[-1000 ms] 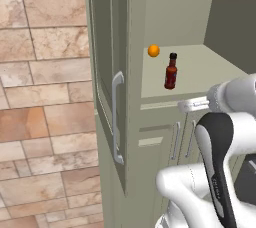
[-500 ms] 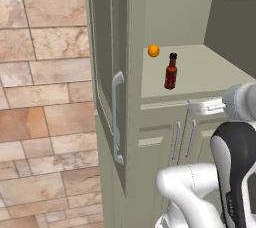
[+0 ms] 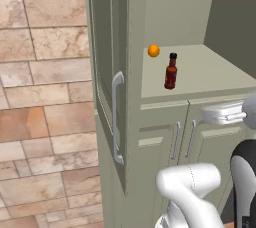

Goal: Pick the fish from the plate and place it on the cutting board. Then pick the condiment bottle from the cabinet and place it next to the cutting board.

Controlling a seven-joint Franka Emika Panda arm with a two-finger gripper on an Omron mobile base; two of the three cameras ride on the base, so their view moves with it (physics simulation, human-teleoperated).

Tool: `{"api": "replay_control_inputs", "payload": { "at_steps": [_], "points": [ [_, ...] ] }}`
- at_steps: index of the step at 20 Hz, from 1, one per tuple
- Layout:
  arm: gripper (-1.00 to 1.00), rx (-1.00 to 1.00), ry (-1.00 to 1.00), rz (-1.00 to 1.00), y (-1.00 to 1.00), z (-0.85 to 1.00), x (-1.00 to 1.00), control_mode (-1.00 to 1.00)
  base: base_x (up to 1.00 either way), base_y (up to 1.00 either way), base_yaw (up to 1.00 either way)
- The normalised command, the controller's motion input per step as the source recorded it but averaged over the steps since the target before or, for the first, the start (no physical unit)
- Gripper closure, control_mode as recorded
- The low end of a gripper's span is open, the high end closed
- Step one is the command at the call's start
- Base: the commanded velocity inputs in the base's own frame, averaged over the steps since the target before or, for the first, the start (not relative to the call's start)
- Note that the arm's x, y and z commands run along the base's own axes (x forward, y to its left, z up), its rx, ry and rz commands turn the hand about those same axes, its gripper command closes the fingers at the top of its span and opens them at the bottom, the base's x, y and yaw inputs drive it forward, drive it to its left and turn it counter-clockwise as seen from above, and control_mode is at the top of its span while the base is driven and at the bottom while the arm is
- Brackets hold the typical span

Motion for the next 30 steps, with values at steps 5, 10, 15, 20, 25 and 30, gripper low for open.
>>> {"api": "replay_control_inputs", "payload": {
  "at_steps": [5,10,15,20,25,30],
  "points": [
    [-1.0,0.0,-0.07,0.0,0.0,0.1,-0.37,-1.0,0.0,0.0,0.0],
    [-1.0,0.0,-0.02,0.0,0.0,0.03,-0.15,-1.0,0.0,0.0,0.0],
    [-1.0,0.0,0.0,0.0,0.0,0.0,0.0,-1.0,0.0,0.0,0.0],
    [-1.0,0.0,0.0,0.0,0.0,0.0,0.0,-1.0,0.0,0.0,0.0],
    [-1.0,0.0,-0.02,0.0,0.0,0.0,-0.18,-1.0,0.0,0.0,0.0],
    [-1.0,0.0,-0.08,0.0,0.0,0.0,-0.38,-1.0,0.0,0.0,0.0]
  ]
}}
